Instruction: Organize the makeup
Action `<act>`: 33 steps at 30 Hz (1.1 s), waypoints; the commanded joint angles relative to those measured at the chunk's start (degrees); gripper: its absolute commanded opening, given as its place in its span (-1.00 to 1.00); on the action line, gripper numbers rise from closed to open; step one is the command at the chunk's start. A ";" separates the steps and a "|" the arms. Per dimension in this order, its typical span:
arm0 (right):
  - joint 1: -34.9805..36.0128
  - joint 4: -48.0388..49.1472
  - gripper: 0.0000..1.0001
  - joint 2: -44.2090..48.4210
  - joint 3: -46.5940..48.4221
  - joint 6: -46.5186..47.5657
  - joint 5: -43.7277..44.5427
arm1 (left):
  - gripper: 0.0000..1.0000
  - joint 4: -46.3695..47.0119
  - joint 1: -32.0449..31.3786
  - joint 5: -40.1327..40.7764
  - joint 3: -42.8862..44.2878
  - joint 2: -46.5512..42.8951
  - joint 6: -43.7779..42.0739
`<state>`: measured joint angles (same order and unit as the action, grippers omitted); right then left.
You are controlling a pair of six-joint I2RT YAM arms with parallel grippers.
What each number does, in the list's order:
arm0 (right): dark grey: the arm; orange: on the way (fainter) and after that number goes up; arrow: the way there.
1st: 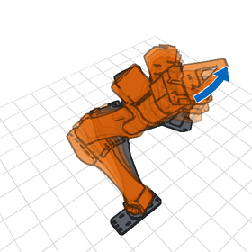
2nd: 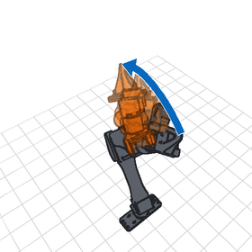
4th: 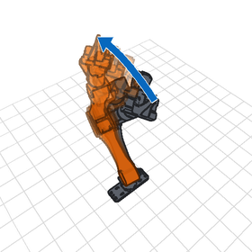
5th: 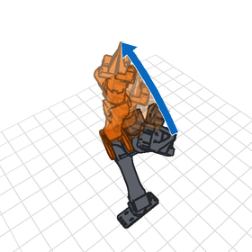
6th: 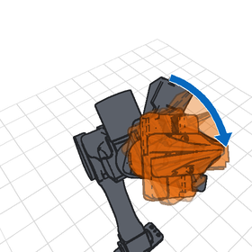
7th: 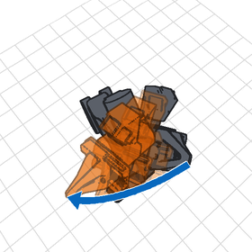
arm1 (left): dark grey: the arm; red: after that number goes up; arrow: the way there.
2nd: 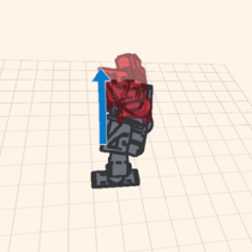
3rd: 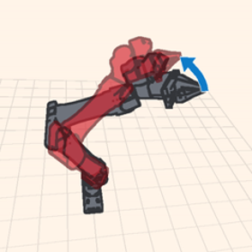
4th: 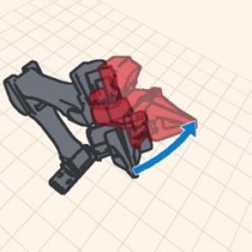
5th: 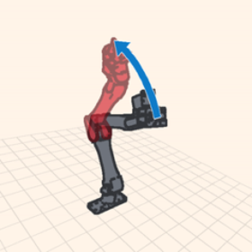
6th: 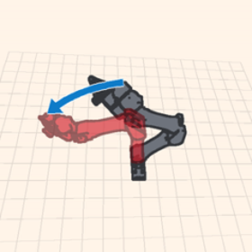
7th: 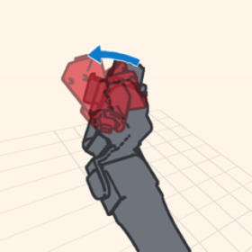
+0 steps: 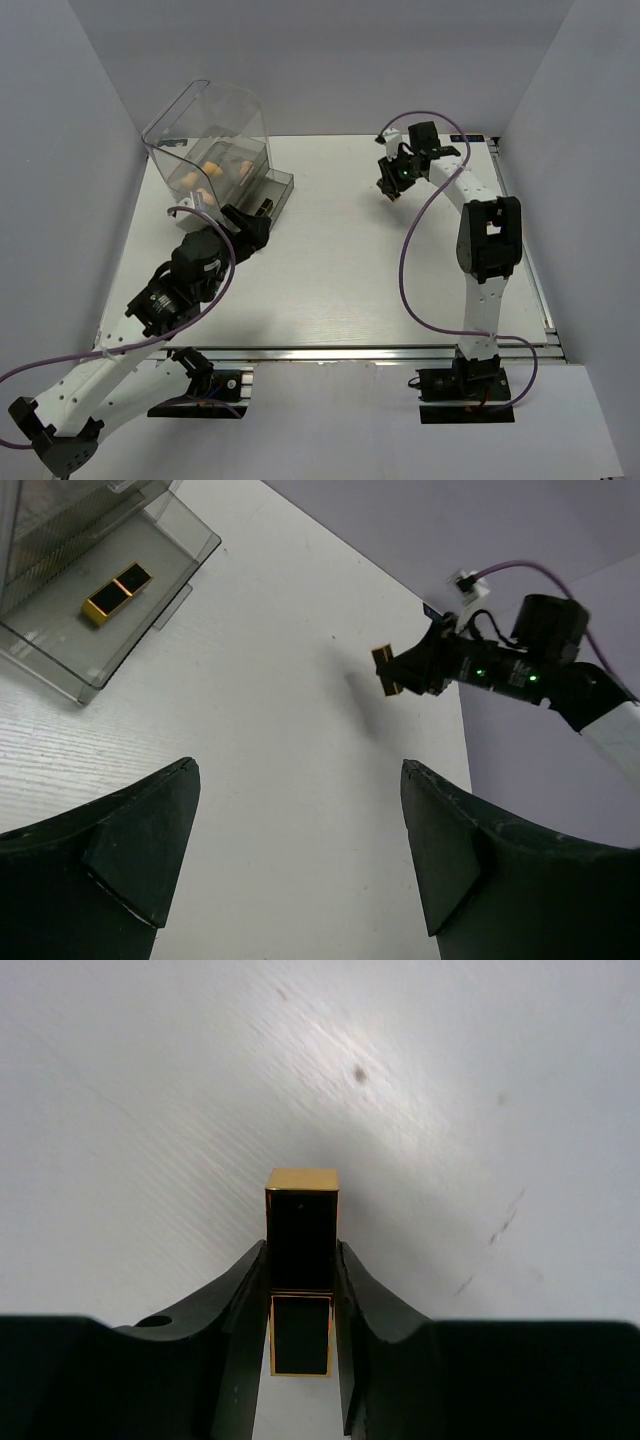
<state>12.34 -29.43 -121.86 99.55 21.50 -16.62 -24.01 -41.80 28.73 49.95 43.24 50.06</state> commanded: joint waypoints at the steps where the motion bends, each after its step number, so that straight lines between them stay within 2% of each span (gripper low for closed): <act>1: 2.51 -1.07 -1.00 4.53 5.65 7.83 -11.49 | 0.81 -2.36 -0.21 1.85 -1.52 -1.32 1.26; 7: 10.06 5.60 -1.00 9.53 2.59 21.99 -15.90 | 0.81 -4.46 -0.21 3.08 -2.67 -3.08 2.49; 12: 17.97 15.09 -1.00 12.44 -3.65 36.83 -12.14 | 0.81 -6.40 -0.21 4.58 -2.84 -5.01 3.64; 15: 21.49 20.02 -1.00 10.95 -3.84 41.76 -9.49 | 0.81 -7.98 -0.21 5.72 -3.11 -5.98 4.51; 22: 26.77 27.31 -1.00 4.27 0.03 49.41 -5.00 | 0.81 -11.23 -0.21 7.30 -2.58 -7.65 5.66; 29: 31.60 33.91 -1.00 -1.00 -0.23 57.33 -3.68 | 0.81 -13.08 -0.21 8.18 -3.02 -9.76 7.24; 33: 33.27 36.72 -1.00 -4.25 2.04 58.66 -2.72 | 0.81 -13.78 -0.21 8.62 -2.93 -10.28 7.42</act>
<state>44.40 1.02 -125.19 97.76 76.36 -20.25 -36.18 -41.80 35.92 47.29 33.32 56.82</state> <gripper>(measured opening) 0.340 0.903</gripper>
